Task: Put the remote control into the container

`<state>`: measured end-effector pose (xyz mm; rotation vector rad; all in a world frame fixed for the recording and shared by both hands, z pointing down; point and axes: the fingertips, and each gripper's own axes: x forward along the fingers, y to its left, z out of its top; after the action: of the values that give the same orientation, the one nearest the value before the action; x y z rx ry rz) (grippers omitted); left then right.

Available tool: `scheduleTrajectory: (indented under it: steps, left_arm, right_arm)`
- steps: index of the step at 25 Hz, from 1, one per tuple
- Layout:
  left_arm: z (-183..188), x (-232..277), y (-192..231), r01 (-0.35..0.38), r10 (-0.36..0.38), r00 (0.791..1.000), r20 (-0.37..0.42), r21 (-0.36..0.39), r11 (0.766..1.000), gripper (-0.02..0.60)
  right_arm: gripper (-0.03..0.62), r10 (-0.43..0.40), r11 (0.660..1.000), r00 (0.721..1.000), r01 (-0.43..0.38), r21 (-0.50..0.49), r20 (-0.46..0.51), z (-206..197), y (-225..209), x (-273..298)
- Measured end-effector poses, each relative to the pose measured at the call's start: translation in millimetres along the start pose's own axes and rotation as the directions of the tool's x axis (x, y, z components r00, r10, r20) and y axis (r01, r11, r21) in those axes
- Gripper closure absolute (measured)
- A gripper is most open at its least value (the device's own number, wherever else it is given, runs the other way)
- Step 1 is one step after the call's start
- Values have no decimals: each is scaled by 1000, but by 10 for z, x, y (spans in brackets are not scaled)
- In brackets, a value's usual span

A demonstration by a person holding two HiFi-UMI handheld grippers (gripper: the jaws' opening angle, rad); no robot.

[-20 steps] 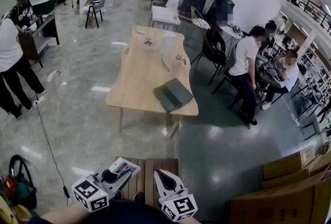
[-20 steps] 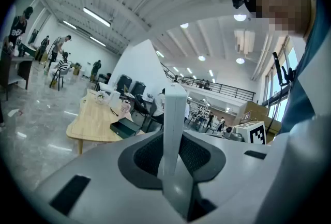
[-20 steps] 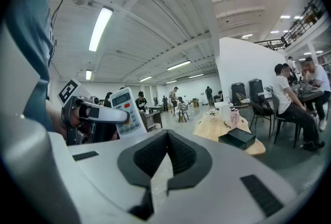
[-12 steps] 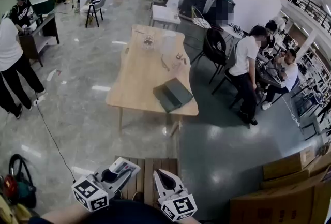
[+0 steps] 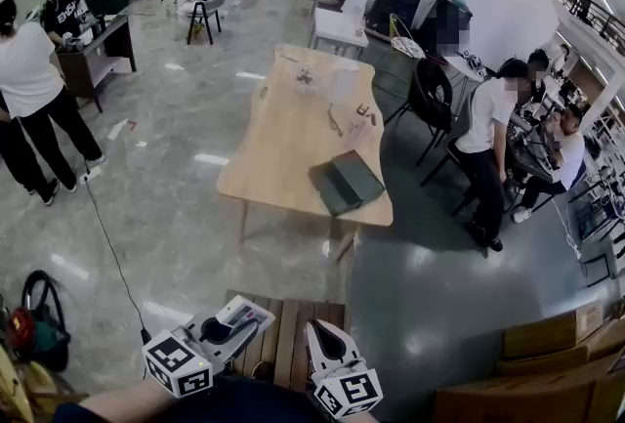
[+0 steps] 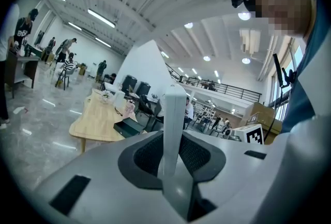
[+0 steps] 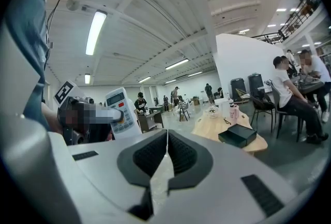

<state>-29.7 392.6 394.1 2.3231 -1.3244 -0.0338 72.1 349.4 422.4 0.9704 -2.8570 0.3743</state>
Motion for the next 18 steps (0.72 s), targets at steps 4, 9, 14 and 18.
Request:
scheduleTrajectory:
  steps: [4,9,14,18]
  left_arm:
    - [-23,13,57,-40,40,999,15,-11,999,489]
    - [8,62,180,-71,72,997,26,-32,997,489]
    - [112,258,373,-62,63,998,26,-23,998,489]
    - [202,489,648,-41,42,999,25,-29,999,490]
  right_arm:
    - [576,14,1000,1000,-14,3,-5,-24,-129,60]
    - [576,42,999,999,-42,-10,-22,-23,-233,208]
    - [576,29,999,999,-29,-15,-35,-6,-447,431]
    - [576,2,1000,999,-2,-22,-39,16,-644,717]
